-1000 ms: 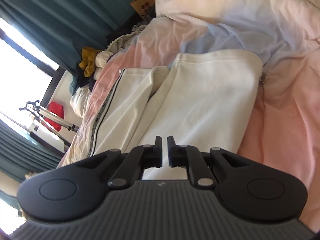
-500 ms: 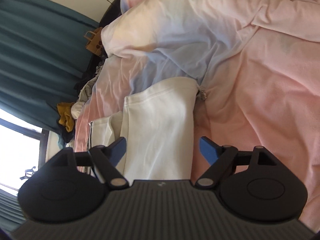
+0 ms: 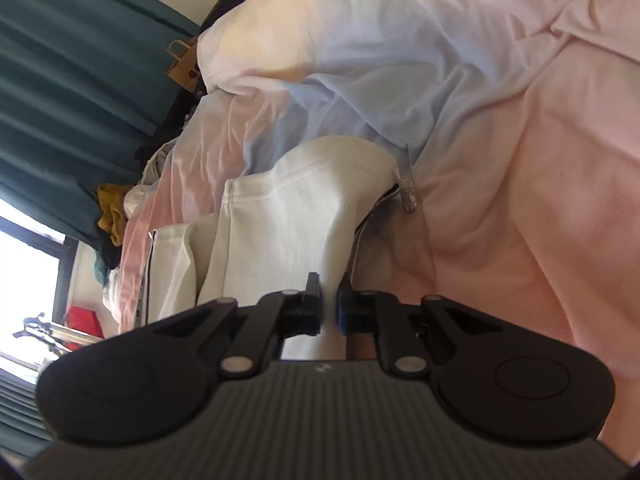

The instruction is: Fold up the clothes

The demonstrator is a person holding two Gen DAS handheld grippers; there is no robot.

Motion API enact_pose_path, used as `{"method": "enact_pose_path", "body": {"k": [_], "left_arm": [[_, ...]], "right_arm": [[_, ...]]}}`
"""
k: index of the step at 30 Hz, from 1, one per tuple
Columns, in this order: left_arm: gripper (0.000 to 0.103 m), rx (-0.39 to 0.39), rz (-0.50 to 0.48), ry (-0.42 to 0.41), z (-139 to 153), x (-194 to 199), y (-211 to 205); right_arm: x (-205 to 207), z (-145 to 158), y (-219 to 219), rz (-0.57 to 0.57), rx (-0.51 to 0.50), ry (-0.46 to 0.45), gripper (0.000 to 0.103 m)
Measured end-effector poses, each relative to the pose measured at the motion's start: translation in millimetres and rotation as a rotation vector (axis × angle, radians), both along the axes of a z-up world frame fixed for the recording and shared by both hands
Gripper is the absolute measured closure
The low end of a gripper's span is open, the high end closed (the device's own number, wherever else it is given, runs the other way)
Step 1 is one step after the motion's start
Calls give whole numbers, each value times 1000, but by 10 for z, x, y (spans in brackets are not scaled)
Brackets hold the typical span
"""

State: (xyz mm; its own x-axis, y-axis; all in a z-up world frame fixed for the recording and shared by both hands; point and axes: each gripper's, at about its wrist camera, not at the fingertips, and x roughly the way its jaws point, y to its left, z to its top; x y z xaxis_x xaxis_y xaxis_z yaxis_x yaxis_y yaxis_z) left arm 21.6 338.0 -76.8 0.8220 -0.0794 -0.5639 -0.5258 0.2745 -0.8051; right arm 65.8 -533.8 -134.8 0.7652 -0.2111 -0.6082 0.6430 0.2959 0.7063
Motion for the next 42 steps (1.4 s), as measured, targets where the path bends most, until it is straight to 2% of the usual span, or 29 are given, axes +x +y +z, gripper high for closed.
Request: {"method": "enact_pose_path", "body": {"k": [7, 10, 13, 16, 23, 28, 33, 37, 40, 42], "left_arm": [[93, 0, 32, -111, 227, -340, 45], [93, 18, 30, -152, 403, -530, 46], [93, 14, 13, -162, 556, -597, 73], [93, 12, -15, -158, 751, -400, 131], [93, 93, -54, -112, 1198, 735, 227], [93, 169, -88, -27, 1292, 1931, 303], [92, 220, -115, 76, 1021, 3219, 302], [91, 265, -140, 191, 627, 3984, 272], [90, 275, -151, 239, 344, 4237, 274], [90, 286, -164, 243, 224, 4264, 262]], "right_arm": [[-195, 347, 88, -1, -123, -115, 96], [-327, 452, 71, -32, -114, -167, 96], [-73, 652, 96, -4, -131, -183, 96], [180, 851, 121, 25, -149, -198, 96], [810, 1306, 183, 94, -189, -231, 96], [1944, 1394, 359, 166, -259, -183, 96], [3002, 1003, 542, 216, -336, -81, 96], [3667, 528, 629, 276, -369, 11, 96], [3967, 262, 695, 332, -427, 56, 95], [4066, 161, 693, 359, -437, 58, 94]]}}
